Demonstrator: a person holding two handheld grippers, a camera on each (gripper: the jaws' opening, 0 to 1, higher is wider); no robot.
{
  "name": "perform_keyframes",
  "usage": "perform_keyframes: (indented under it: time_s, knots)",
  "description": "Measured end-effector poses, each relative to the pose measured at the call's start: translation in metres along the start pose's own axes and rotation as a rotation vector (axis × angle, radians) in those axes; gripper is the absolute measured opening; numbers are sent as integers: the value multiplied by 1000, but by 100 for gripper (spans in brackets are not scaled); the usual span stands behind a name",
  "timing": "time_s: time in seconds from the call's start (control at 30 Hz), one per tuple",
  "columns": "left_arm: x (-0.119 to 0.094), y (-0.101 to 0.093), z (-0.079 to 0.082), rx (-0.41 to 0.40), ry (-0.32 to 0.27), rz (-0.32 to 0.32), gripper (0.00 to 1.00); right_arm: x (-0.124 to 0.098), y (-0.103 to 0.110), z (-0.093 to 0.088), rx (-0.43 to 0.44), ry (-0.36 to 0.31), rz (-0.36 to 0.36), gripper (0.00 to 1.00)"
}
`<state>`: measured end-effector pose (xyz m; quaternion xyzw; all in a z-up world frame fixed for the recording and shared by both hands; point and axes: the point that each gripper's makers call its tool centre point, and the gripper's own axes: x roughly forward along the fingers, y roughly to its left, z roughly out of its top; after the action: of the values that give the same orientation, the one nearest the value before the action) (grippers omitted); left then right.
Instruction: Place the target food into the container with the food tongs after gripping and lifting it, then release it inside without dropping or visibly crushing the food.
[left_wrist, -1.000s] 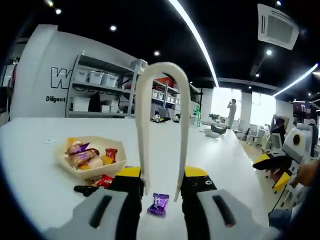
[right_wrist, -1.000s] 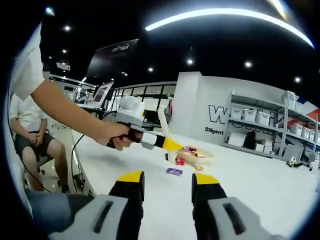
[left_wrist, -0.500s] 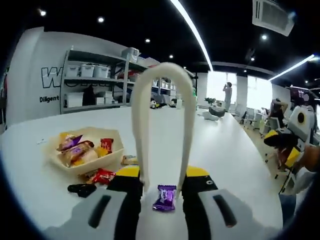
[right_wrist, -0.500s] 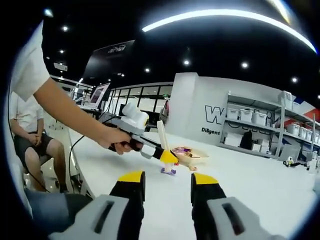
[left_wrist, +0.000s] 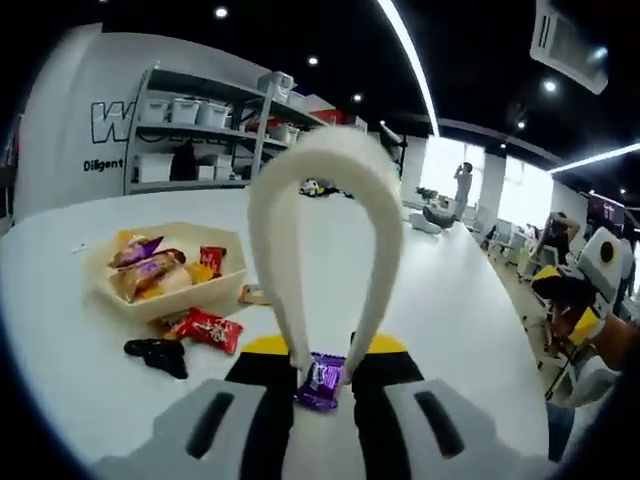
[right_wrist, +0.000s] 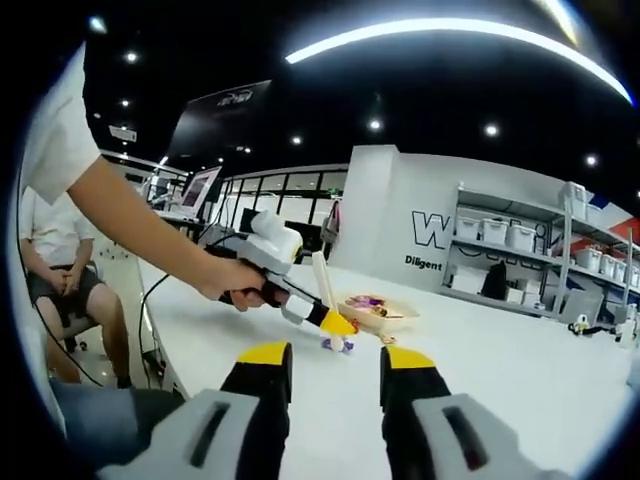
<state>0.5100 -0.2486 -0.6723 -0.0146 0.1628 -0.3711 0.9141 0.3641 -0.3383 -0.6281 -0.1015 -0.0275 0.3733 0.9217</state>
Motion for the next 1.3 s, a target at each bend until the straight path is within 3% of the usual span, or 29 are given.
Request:
perform_keyframes:
  time_s: [0.17,0.33,0.43,0.5,0.57,0.63,0.73,0.87,1.03,1.2,1.3]
  knots:
    - [-9,6,23,-20,-42,0,21,1,-3,1,20,-6,-1,29]
    - [-13,28,43,-35,-76,31,21,4,-7,-4,9,13,-8,28]
    - [-6,40,35,-71,-50,51,21,8,-9,-9,16,28,-10,29]
    - [-4,44,31,-79,-63,59,21,8,-9,-10,9,36,-7,29]
    - [-2,40,28,-96,-61,49,22,8,-9,-9,-2,34,-3,29]
    - [2,40,28,-23,-67,58,24,9,-11,-10,2,40,-7,29]
    - [8,35,28,-65,-65,41,26,10,-13,-13,1,51,-11,29]
    - [14,31,21,-24,-40,47,26,11,-12,-13,0,50,-11,29]
    - [14,33,17,-42,-29,49,27,12,-11,-18,0,64,-10,30]
    - [17,27,6,1,20,51,27,13,-10,-22,24,80,-7,36]
    - [17,29,6,8,15,64,27,14,-10,-25,79,95,-5,45]
